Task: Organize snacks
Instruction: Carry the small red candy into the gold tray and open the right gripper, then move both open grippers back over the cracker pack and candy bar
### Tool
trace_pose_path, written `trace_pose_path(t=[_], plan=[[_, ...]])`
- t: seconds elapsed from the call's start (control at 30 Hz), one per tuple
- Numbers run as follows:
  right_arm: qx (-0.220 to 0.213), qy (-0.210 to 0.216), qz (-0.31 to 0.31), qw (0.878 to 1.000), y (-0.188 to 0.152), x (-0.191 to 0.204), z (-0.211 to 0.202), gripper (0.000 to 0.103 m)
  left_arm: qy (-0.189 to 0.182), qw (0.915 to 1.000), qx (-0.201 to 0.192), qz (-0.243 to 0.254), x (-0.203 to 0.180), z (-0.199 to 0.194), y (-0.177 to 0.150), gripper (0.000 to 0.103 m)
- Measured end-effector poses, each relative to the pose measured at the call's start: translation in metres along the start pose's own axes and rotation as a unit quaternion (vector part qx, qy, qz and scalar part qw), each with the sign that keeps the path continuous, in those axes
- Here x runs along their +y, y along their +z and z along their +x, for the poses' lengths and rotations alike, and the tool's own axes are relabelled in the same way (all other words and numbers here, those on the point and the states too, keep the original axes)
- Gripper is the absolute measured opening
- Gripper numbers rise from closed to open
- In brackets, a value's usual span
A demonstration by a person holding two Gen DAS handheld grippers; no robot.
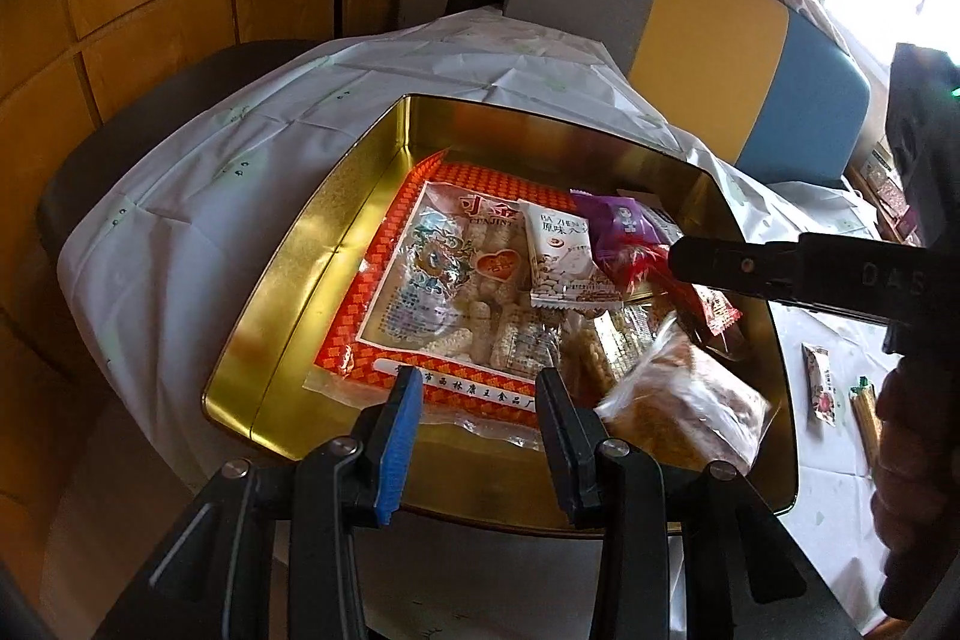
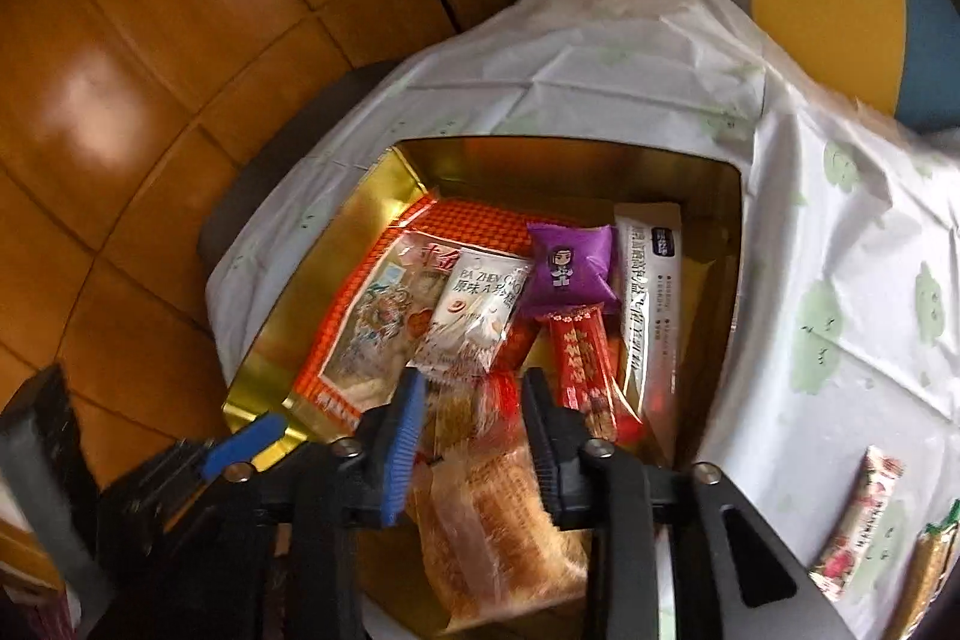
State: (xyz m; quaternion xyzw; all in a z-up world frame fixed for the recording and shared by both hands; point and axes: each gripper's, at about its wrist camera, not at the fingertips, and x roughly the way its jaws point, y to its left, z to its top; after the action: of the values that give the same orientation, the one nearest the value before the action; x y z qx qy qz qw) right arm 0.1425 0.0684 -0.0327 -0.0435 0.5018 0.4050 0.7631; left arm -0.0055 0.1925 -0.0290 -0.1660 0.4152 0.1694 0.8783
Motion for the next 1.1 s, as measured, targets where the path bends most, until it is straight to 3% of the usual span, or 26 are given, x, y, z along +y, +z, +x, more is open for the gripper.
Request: trace_pose_path(t=[0.37, 0.6, 1.1], plan=[[-0.034, -0.022, 0.024, 0.999, -0.023, -0.021, -0.032, 0.036, 0.003, 0.9999, 0.001, 0.011, -0.006, 0.001, -0.003, 0.039], [-0.049, -0.067, 0.016, 0.996, -0.044, -0.039, -0.064, 0.036, -0.002, 0.9996, -0.001, 0.029, -0.020, -0.005, -0.007, 0.039], [-0.038, -0.192, 0.069, 0.978, -0.092, -0.147, -0.141, 0.040, -0.021, 0.9959, -0.007, 0.088, -0.059, -0.020, -0.013, 0.039]])
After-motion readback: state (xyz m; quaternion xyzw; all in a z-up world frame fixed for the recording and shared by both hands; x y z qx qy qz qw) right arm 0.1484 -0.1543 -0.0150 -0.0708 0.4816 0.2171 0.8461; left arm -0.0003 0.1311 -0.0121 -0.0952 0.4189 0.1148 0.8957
